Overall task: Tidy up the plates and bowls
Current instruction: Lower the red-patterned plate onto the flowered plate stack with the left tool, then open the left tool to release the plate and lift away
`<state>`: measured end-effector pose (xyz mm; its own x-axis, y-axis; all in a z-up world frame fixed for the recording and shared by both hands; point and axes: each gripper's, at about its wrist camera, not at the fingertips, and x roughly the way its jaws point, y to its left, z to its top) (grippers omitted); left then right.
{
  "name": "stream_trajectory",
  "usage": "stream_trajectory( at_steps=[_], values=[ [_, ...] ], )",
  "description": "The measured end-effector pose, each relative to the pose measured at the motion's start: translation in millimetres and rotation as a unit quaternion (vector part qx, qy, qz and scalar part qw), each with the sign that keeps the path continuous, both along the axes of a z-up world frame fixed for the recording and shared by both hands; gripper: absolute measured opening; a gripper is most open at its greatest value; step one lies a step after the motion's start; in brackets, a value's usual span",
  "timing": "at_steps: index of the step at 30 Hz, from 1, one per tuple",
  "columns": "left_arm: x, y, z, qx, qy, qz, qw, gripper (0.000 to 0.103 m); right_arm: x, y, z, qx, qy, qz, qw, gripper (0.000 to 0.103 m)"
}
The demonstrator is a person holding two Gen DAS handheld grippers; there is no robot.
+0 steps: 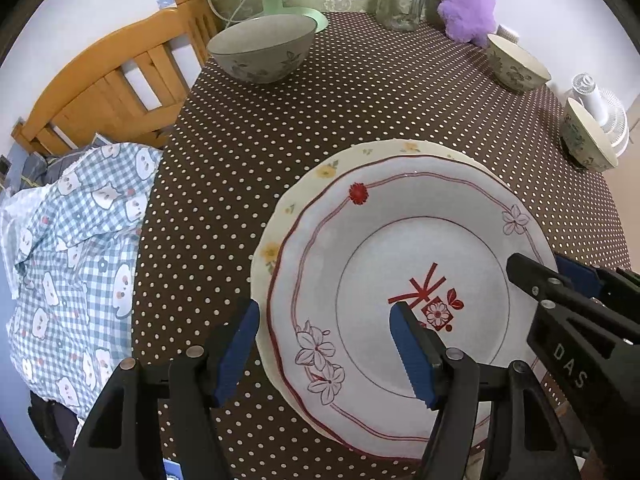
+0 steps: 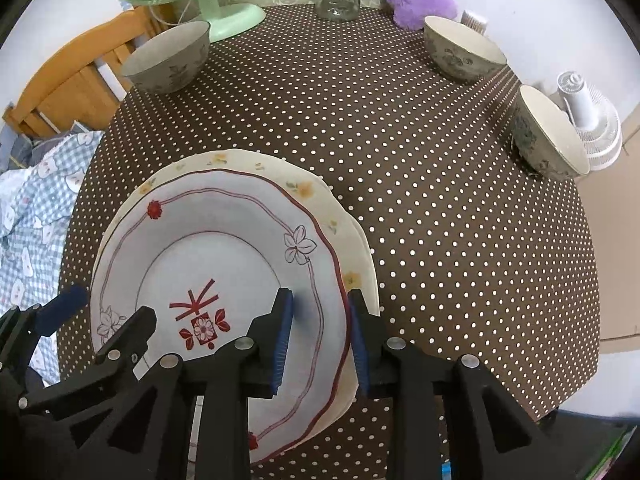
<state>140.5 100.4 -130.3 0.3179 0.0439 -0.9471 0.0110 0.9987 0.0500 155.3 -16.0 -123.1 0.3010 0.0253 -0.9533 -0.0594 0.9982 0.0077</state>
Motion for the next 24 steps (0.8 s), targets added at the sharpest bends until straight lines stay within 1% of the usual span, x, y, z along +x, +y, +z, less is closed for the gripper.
stream_trajectory(
  at_steps=[3, 4, 6, 7, 8, 11, 12, 14, 15, 17, 18, 21, 24],
  values=[
    [-1, -2, 1, -0.003, -0.002, -0.009, 1.0000, 0.075, 1, 0, 0, -0.009, 0.003, -0.003, 1.000, 0.035],
    [0, -2, 2, -0.001, -0.003, -0.011, 0.9999, 0.075, 0, -1, 1, -0.011, 0.002, -0.006, 1.000, 0.039],
    [0, -2, 1, -0.007, -0.001, -0.016, 0.9998, 0.076, 0, -3, 2, -0.015, -0.001, -0.016, 1.000, 0.053],
    [0, -2, 1, -0.009, -0.001, -0.018, 0.9998, 0.076, -1, -3, 3, -0.015, -0.003, -0.020, 1.000, 0.062],
    [0, -3, 2, -0.008, -0.002, -0.023, 0.9997, 0.076, -2, -4, 4, -0.015, -0.007, -0.024, 1.000, 0.064],
    [0, -6, 5, -0.010, -0.007, -0.035, 0.9993, 0.078, -4, -5, 8, -0.012, -0.012, -0.026, 1.000, 0.064],
    [1, -7, 6, -0.011, -0.007, -0.037, 0.9992, 0.080, -6, -6, 11, -0.011, -0.017, -0.029, 0.999, 0.064],
    [1, -8, 10, -0.015, -0.014, -0.043, 0.9989, 0.081, -9, -10, 19, -0.005, -0.030, -0.033, 0.999, 0.065],
    [1, -10, 14, -0.018, -0.021, -0.047, 0.9985, 0.081, -11, -12, 23, -0.002, -0.037, -0.034, 0.999, 0.066],
    [1, -16, 21, -0.014, -0.037, -0.054, 0.9977, 0.084, -14, -19, 30, 0.006, -0.050, -0.038, 0.998, 0.074],
    [1, -21, 25, -0.014, -0.044, -0.057, 0.9973, 0.086, -15, -23, 33, 0.010, -0.055, -0.041, 0.998, 0.074],
    [3, -33, 33, -0.015, -0.055, -0.053, 0.9969, 0.087, -15, -36, 42, 0.024, -0.065, -0.043, 0.997, 0.075],
    [4, -47, 42, -0.015, -0.067, -0.040, 0.9968, 0.088, -12, -53, 51, 0.039, -0.073, -0.032, 0.996, 0.075]
  ],
)
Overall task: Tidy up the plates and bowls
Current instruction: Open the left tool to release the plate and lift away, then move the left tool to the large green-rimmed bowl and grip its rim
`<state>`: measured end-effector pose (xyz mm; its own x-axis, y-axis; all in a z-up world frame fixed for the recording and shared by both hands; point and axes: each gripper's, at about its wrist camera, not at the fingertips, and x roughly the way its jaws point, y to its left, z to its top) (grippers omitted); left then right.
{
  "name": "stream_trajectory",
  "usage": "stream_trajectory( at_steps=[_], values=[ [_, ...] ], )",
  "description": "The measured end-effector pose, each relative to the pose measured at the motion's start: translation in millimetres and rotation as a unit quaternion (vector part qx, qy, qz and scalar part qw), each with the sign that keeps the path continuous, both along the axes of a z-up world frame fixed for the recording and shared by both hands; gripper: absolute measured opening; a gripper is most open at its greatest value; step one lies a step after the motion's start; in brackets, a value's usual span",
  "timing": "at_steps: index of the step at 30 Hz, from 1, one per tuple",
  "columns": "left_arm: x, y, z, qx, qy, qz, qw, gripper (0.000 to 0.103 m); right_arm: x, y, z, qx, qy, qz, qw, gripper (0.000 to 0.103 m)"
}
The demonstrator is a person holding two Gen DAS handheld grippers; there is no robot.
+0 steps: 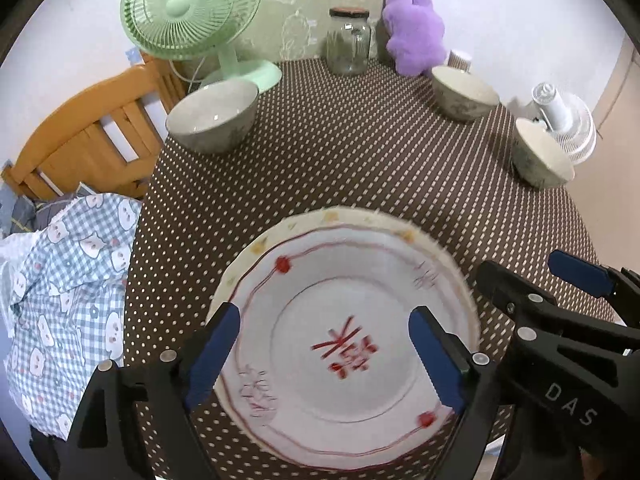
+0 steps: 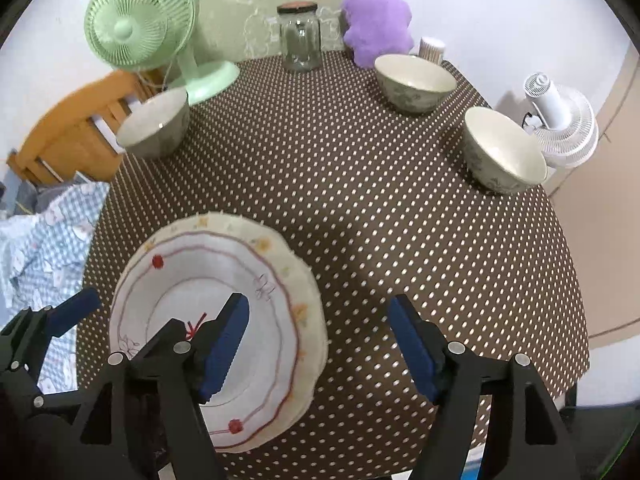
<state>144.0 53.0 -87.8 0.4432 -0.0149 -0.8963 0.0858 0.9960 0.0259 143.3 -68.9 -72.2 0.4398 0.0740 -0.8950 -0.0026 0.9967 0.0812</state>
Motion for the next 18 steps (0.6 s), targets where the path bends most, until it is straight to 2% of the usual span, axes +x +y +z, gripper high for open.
stream_trajectory(
  at_steps=[6, 10, 18],
  values=[
    [2, -38, 14, 0.012, -0.020, 0.035, 0.9991, 0.088, 9, -36, 13, 0.010, -0.008, 0.020, 1.000, 0.075],
    [8, -68, 19, 0.006, -0.027, 0.049, 0.9984, 0.088, 19, -67, 20, 0.008, -0.015, 0.033, 0.999, 0.075],
    [30, -131, 24, 0.008, -0.051, 0.054, 0.9972, 0.087, 43, -135, 22, 0.025, -0.031, 0.046, 0.998, 0.075]
  ],
)
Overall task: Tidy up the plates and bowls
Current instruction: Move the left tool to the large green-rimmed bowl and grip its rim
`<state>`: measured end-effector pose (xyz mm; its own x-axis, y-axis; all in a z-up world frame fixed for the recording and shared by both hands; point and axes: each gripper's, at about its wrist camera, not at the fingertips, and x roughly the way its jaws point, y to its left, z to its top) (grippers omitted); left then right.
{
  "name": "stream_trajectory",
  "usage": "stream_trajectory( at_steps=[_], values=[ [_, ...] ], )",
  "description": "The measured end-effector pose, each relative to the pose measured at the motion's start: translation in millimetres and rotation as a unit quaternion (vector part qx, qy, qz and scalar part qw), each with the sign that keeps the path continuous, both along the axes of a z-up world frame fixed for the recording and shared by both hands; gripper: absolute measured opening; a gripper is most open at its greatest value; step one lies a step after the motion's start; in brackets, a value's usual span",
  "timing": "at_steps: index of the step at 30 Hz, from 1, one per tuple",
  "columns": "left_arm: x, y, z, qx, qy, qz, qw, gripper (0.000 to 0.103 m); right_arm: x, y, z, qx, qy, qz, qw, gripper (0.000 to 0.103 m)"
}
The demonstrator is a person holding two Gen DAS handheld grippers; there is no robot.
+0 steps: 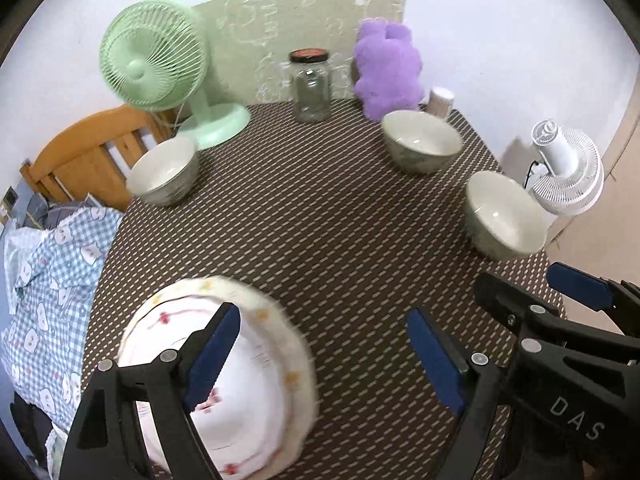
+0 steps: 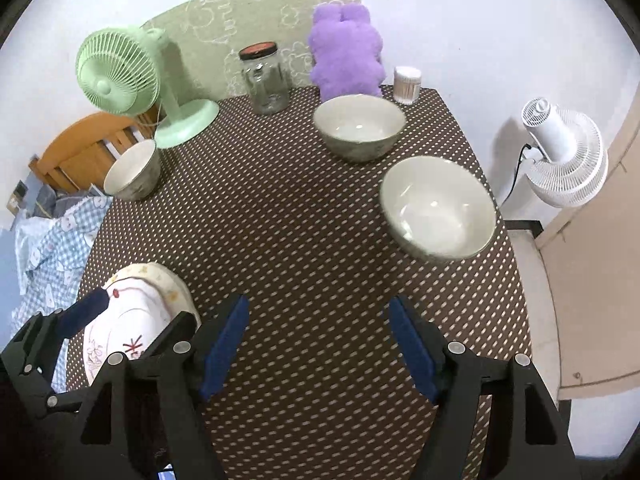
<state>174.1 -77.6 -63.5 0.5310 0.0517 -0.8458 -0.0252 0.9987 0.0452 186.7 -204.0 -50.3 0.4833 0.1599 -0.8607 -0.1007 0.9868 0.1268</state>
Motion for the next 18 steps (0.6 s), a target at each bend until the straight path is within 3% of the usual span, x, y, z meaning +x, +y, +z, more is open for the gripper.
stream_trajectory(
  at_steps=[8, 18],
  values=[
    [31, -61, -1, 0.015, -0.021, -0.001, 0.9997, 0.085, 30, -56, -5, -0.002, -0.008, -0.012, 1.000, 0.075],
    [81, -111, -20, -0.002, -0.022, -0.024, 0.9995, 0.081, 75, -111, -21, -0.005, -0.020, -0.033, 0.999, 0.076]
  ],
)
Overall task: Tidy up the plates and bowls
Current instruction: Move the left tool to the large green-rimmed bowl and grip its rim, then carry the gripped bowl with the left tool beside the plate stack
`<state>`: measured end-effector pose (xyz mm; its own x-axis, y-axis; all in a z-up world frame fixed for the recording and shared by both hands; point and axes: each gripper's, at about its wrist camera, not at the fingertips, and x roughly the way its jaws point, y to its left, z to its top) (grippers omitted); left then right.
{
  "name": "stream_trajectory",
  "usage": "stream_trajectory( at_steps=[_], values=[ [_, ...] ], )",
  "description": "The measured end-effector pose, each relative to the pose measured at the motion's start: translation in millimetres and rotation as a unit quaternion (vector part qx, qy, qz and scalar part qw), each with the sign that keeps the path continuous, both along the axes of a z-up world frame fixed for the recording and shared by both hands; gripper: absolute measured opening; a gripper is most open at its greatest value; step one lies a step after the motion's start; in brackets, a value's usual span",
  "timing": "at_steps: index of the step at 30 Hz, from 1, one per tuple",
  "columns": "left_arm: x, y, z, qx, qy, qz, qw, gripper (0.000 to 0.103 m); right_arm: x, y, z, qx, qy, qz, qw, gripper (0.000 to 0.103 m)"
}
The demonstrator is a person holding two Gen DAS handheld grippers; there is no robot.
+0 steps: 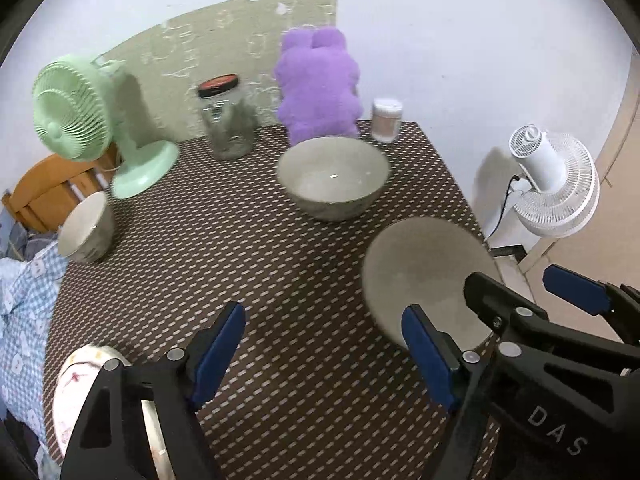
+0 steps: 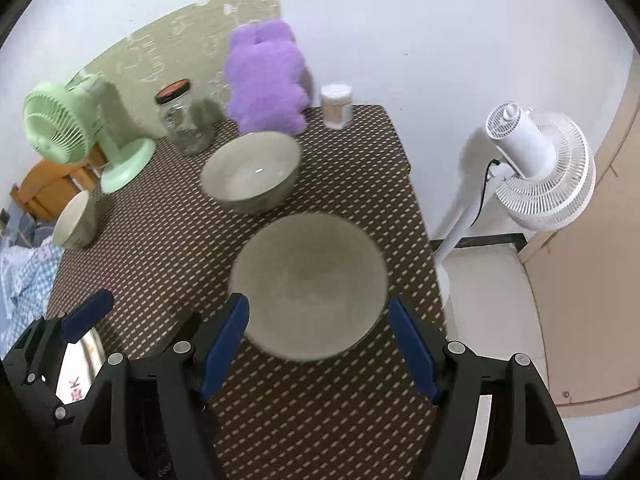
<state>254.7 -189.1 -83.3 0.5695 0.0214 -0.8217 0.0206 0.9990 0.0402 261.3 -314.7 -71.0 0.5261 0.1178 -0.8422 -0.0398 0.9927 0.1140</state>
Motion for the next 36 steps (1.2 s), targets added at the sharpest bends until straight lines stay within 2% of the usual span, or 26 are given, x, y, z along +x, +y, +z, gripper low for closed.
stream_trajectory(
  at_steps=[6, 12, 16, 18, 21, 22, 29, 30, 32, 36],
  values=[
    [23, -17, -16, -0.005, 0.010, 0.002, 0.9999, 0.080, 25, -19, -17, 0.004, 0.007, -0.008, 1.000, 0.076],
    [40, -25, -36, -0.016, 0.020, 0.010, 0.9996, 0.068, 46, -28, -36, 0.007, 0.020, -0.008, 1.000, 0.076],
    [45, -26, -46, -0.006, 0.029, 0.019, 0.9994, 0.062, 54, -31, -47, 0.005, 0.029, -0.008, 1.000, 0.076],
    [50, -27, -52, -0.002, 0.038, 0.023, 0.9990, 0.052, 58, -33, -52, 0.006, 0.036, -0.010, 0.999, 0.076],
    [54, -27, -59, -0.003, 0.050, 0.029, 0.9983, 0.048, 62, -33, -59, 0.011, 0.045, -0.009, 0.999, 0.075],
    [56, -27, -60, -0.004, 0.054, 0.033, 0.9980, 0.046, 64, -32, -62, 0.011, 0.049, -0.006, 0.999, 0.074],
    [63, -33, -70, -0.005, 0.075, 0.025, 0.9968, 0.028, 74, -28, -77, 0.015, 0.072, -0.004, 0.997, 0.041],
    [64, -33, -72, -0.003, 0.079, 0.024, 0.9966, 0.026, 75, -28, -79, 0.015, 0.075, -0.004, 0.997, 0.039],
    [66, -36, -74, -0.003, 0.084, 0.016, 0.9963, 0.024, 76, -26, -82, 0.024, 0.080, 0.006, 0.996, 0.027],
    [67, -38, -74, 0.002, 0.082, 0.011, 0.9965, 0.024, 77, -24, -82, 0.019, 0.080, 0.007, 0.997, 0.027]
  ],
)
